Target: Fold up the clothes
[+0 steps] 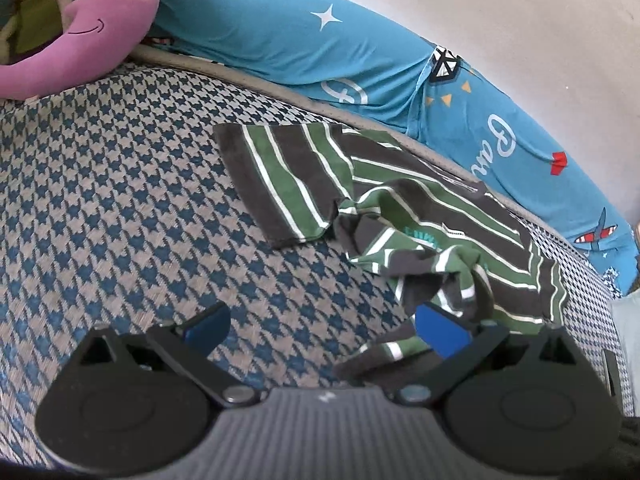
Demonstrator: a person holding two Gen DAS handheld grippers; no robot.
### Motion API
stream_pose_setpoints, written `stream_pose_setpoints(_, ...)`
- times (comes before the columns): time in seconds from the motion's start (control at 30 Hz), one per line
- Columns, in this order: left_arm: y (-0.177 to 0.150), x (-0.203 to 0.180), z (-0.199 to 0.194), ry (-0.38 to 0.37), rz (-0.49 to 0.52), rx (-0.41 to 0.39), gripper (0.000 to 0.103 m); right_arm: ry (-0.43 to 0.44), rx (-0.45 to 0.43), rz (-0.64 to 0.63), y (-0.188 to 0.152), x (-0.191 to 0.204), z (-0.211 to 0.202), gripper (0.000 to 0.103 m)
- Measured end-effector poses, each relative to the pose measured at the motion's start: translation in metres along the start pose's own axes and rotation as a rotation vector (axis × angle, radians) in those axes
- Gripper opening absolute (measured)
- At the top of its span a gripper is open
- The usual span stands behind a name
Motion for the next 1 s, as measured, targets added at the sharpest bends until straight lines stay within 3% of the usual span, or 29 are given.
stream_pose_setpoints(0.2,0.001,0.001,0.005,-0.021,-0.01,0.007,0.102,-0.031,-0.013,-0.021,0.003,0.021,0.014,0.02)
stream_pose_setpoints(0.43,0.007,0.002,0.004,-0.012,0.004,-0.013,0.102,-0.092,0.038,0.004,-0.001,0.029,0.056,0.03)
stream_pose_setpoints(0.6,0.01,0.009,0.0,0.0,-0.011,-0.023,0.103,-0.157,0.037,0.019,-0.002,0.029,0.082,0.045)
stream_pose_setpoints(1.0,0.005,0.023,0.002,0.041,-0.028,-0.005,0.103,-0.312,0.081,0.098,-0.013,0.013,0.132,0.046)
Point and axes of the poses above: each gripper's, at about its wrist camera, not at the fingertips, and z roughly the way its jaws point, x to its left, y to its top, the point moved 5 cm from there along z, roughly the way its jaws point, and after that the axes turned 8 degrees about -y, right-handed, at the moved point
